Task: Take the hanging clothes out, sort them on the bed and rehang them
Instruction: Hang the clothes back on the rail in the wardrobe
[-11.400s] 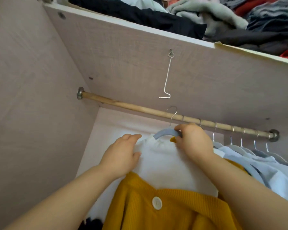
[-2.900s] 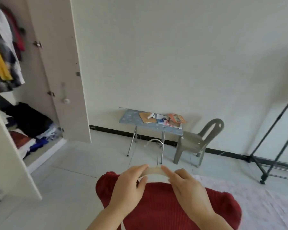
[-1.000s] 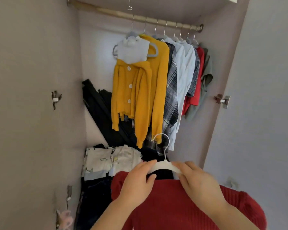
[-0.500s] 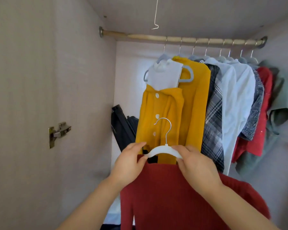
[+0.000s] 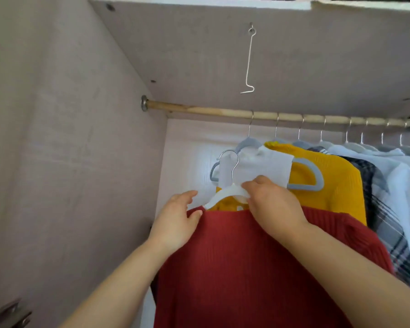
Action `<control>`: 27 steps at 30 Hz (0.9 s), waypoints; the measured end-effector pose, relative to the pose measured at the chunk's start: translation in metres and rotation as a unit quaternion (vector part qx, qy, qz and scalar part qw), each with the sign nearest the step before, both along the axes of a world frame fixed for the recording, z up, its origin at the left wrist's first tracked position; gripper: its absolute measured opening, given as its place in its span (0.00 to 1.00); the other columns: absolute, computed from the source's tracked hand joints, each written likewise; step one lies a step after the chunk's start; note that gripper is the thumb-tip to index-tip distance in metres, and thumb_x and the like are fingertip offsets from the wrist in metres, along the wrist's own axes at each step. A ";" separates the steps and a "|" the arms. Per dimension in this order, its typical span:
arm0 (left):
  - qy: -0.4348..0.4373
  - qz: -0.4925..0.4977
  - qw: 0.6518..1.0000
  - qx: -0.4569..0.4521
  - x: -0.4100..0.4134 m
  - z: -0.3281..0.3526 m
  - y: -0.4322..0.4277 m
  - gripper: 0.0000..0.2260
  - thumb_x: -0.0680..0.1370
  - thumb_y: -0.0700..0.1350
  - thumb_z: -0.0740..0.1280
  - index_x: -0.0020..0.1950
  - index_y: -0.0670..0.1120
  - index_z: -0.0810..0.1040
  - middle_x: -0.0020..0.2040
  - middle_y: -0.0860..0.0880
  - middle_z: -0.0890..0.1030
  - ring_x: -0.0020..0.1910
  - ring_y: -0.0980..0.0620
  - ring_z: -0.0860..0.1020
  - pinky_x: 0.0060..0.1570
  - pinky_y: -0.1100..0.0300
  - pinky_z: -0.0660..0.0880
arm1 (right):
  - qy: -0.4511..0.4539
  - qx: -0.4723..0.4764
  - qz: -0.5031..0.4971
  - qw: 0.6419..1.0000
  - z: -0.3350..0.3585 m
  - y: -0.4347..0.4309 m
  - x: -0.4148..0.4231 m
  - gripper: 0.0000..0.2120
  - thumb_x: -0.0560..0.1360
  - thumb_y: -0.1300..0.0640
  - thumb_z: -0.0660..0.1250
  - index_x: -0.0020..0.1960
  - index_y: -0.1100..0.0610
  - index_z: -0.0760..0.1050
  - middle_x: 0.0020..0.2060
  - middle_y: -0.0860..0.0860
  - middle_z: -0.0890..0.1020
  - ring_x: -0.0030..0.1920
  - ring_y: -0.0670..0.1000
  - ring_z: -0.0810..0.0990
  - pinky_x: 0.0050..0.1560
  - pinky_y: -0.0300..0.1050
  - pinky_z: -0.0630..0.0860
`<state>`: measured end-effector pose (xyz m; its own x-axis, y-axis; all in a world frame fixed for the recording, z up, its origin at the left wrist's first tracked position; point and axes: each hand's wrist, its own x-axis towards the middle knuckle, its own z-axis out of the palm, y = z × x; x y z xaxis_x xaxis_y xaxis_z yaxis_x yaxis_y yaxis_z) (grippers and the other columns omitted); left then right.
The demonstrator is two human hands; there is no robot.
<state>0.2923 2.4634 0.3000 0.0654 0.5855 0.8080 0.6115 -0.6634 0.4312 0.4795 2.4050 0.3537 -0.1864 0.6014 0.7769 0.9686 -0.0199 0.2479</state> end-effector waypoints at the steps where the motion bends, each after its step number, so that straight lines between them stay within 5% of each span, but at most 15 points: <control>1: -0.005 -0.001 1.000 0.013 0.000 0.011 0.012 0.20 0.76 0.44 0.66 0.68 0.50 0.69 0.60 0.49 0.74 0.56 0.53 0.74 0.58 0.62 0.68 | 0.004 0.009 0.003 1.000 0.012 0.011 -0.001 0.14 0.77 0.60 0.57 0.62 0.52 0.69 0.56 0.52 0.72 0.50 0.58 0.78 0.42 0.49 0.74; 10: 0.003 0.014 0.994 0.107 0.001 0.093 0.078 0.21 0.74 0.45 0.67 0.68 0.50 0.70 0.59 0.48 0.76 0.55 0.52 0.75 0.57 0.60 0.69 | 0.008 0.113 0.018 0.993 0.110 0.078 -0.011 0.04 0.74 0.64 0.59 0.47 0.58 0.71 0.49 0.55 0.72 0.47 0.60 0.77 0.37 0.46 0.67; 27: 0.003 0.069 0.990 0.126 -0.026 0.117 0.115 0.21 0.76 0.46 0.66 0.69 0.50 0.68 0.63 0.47 0.74 0.59 0.51 0.73 0.57 0.62 0.66 | 0.009 0.133 0.046 0.990 0.152 0.148 0.001 0.05 0.74 0.66 0.58 0.44 0.60 0.71 0.48 0.57 0.73 0.45 0.62 0.77 0.37 0.48 0.70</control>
<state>0.2667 2.5782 0.4170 0.0048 0.3687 0.9295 0.7060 -0.6595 0.2579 0.4802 2.5526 0.5053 -0.2162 0.3552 0.9094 0.9734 0.0065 0.2288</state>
